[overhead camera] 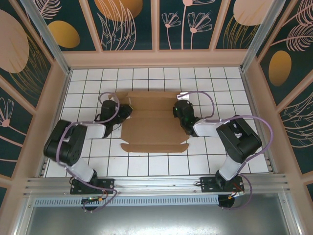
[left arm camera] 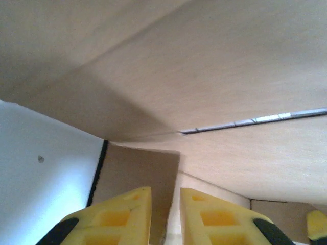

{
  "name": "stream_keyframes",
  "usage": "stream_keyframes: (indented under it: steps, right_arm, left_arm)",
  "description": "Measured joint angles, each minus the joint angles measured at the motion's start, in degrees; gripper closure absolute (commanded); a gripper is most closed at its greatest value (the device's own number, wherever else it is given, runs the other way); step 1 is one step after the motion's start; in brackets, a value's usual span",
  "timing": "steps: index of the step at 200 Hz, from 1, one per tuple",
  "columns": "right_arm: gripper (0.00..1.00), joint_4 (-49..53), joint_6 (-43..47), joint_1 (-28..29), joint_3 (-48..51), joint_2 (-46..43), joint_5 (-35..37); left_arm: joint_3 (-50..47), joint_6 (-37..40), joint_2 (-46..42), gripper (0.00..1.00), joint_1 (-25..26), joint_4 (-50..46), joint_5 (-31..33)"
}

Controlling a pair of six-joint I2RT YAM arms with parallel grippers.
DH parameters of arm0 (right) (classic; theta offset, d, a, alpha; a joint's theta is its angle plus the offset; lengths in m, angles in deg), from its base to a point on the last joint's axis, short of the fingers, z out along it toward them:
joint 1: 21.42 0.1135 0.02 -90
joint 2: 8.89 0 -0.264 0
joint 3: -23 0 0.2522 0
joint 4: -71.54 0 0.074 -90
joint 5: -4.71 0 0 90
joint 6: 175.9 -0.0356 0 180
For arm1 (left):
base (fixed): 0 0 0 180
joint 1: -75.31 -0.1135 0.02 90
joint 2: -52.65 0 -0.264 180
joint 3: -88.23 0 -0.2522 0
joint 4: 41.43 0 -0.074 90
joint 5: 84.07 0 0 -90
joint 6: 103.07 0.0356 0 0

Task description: Fold the paper box

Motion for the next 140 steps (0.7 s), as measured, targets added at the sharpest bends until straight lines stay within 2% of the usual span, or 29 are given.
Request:
stream_keyframes:
  steps: [16, 35, 54, 70, 91, 114, 140]
  right_arm:
    - [1.00, -0.02, 0.59, -0.04, 0.00, 0.00, -0.28]
    - [1.00, -0.07, 1.92, -0.09, 0.00, 0.00, -0.44]
    - [1.00, -0.24, 2.99, -0.09, 0.00, 0.00, -0.92]
    - [1.00, -0.46, 3.43, -0.09, 0.00, 0.00, -1.38]
    - [1.00, -0.83, 4.59, -0.20, 0.00, 0.00, -2.91]
    - [1.00, -1.90, 5.86, -0.33, 0.07, 0.00, -4.50]
    - [1.00, -2.21, 6.45, -0.48, 0.07, 0.04, -5.84]
  left_arm:
    - [-0.20, 2.56, -7.67, 0.85, -0.13, -5.57, 3.37]
    - [-0.48, 6.23, -16.72, 0.86, -1.07, -12.44, 8.41]
    - [-0.48, 9.66, -25.44, 0.86, -4.09, -19.28, 13.81]
    - [-0.48, 12.31, -29.38, 0.88, -7.41, -22.53, 17.11]
    - [-0.46, 15.41, -28.24, 0.93, -11.80, -23.52, 17.90]
    - [-0.37, 18.62, -22.25, 0.92, -15.13, -22.84, 16.72]
    - [1.92, 21.59, -14.95, 0.91, -16.17, -22.40, 15.43]
